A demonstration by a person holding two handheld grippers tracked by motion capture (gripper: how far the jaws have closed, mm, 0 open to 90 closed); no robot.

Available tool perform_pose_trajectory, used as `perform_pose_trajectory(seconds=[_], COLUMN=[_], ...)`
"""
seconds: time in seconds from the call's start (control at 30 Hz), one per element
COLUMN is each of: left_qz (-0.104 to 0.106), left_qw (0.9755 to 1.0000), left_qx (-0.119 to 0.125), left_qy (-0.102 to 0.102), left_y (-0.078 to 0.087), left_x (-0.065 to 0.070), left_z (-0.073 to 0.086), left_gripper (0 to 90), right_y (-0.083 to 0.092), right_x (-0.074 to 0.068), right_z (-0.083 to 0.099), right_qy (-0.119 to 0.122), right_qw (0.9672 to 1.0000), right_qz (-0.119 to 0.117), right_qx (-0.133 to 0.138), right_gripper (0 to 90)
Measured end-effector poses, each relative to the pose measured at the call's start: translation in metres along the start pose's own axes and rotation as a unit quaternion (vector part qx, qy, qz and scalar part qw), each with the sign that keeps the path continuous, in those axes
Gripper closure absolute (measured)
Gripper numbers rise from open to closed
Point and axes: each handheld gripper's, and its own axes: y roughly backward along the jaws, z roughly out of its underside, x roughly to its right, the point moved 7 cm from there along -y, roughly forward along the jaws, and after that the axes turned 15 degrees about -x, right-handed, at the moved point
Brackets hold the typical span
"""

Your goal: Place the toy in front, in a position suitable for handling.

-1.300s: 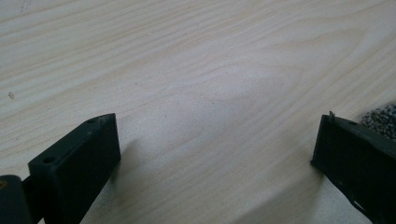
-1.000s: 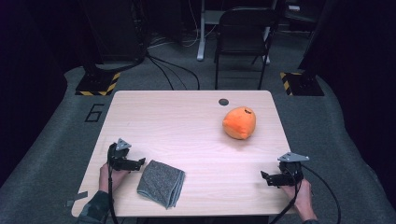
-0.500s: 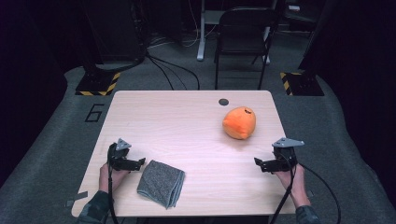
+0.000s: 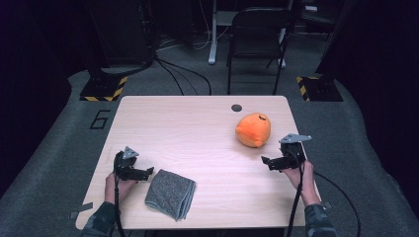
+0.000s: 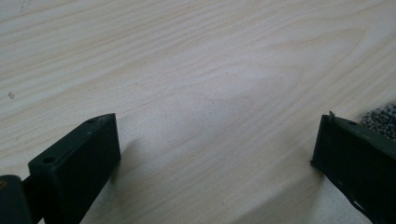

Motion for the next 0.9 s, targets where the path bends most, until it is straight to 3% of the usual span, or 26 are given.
perform_pose_trajectory(seconds=[0.4,0.9], left_qz=[0.001,0.0], left_qw=[1.0,1.0], left_qx=[0.001,0.001], left_qy=[0.002,0.0], left_y=[0.0,0.0], left_x=[0.0,0.0], left_z=[0.0,0.0], left_gripper=[0.7,0.9], right_y=[-0.005,-0.029], right_x=[0.011,0.028], right_z=[-0.037,-0.068], right_qy=[0.002,-0.002], right_qw=[1.0,0.9994], right_qz=[0.005,0.02], right_qx=[0.001,-0.029], right_gripper=[0.0,0.0])
